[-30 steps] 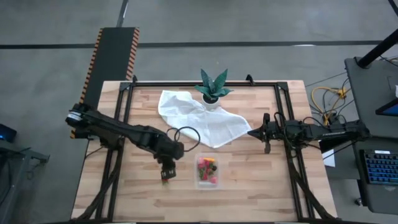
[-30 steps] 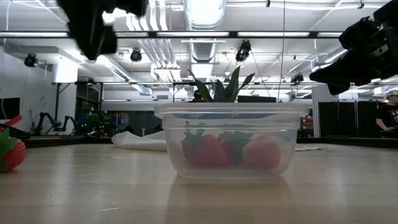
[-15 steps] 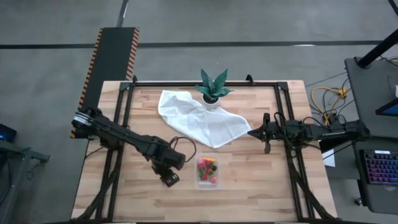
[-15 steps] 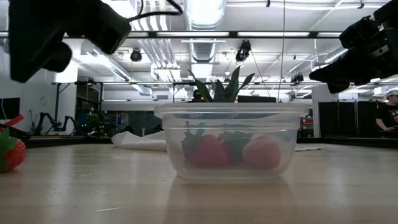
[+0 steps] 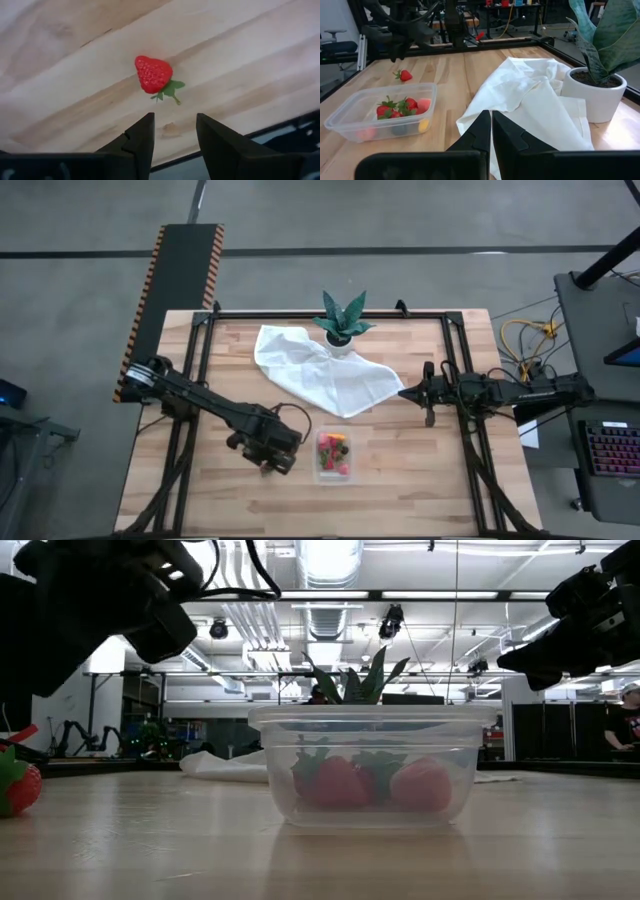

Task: Pick and placing Produce into tupperware
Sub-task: Put the red strawberry into the transparent bin

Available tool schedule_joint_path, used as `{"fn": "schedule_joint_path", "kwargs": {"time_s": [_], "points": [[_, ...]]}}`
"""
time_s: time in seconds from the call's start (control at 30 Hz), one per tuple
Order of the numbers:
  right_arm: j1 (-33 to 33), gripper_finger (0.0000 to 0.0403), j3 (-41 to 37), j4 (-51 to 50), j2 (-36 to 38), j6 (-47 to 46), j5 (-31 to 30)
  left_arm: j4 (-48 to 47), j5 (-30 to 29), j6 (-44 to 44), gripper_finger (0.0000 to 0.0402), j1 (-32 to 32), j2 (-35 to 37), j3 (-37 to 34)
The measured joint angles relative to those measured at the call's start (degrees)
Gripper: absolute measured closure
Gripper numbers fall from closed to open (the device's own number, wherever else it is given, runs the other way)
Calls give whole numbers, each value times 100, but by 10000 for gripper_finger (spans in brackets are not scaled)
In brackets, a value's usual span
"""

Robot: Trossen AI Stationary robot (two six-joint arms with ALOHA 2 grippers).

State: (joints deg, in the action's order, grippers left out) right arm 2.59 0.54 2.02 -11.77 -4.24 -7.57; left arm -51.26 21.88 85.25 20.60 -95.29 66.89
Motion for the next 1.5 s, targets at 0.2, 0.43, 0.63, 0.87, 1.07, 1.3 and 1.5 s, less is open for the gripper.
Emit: {"fn": "schedule_joint_path", "kwargs": {"time_s": [0.2, 0.43, 0.63, 0.87, 1.07, 1.3, 1.5], "points": [[0, 394, 1, -4, 0, -23, 1, 355, -99, 836, 271, 15, -91, 7], [0, 394, 1, -9, 0, -21, 0, 823, 103, 1549, 271, 192, -291, 36], [0, 394, 0, -47, -7, -241, 2, 828, 182, 2149, 271, 367, -306, 70], [1, 394, 0, -50, -2, -378, 4, 824, 141, 2394, 272, 477, -429, 12], [0, 394, 1, -55, -4, -522, 7, 818, 118, 2299, 272, 475, -494, -61], [0, 394, 0, -55, -4, -524, 7, 512, 4, 2374, 272, 475, -494, -80], [2, 394, 1, -57, -5, -524, 9, 528, -213, 2396, 272, 464, -494, -87]]}}
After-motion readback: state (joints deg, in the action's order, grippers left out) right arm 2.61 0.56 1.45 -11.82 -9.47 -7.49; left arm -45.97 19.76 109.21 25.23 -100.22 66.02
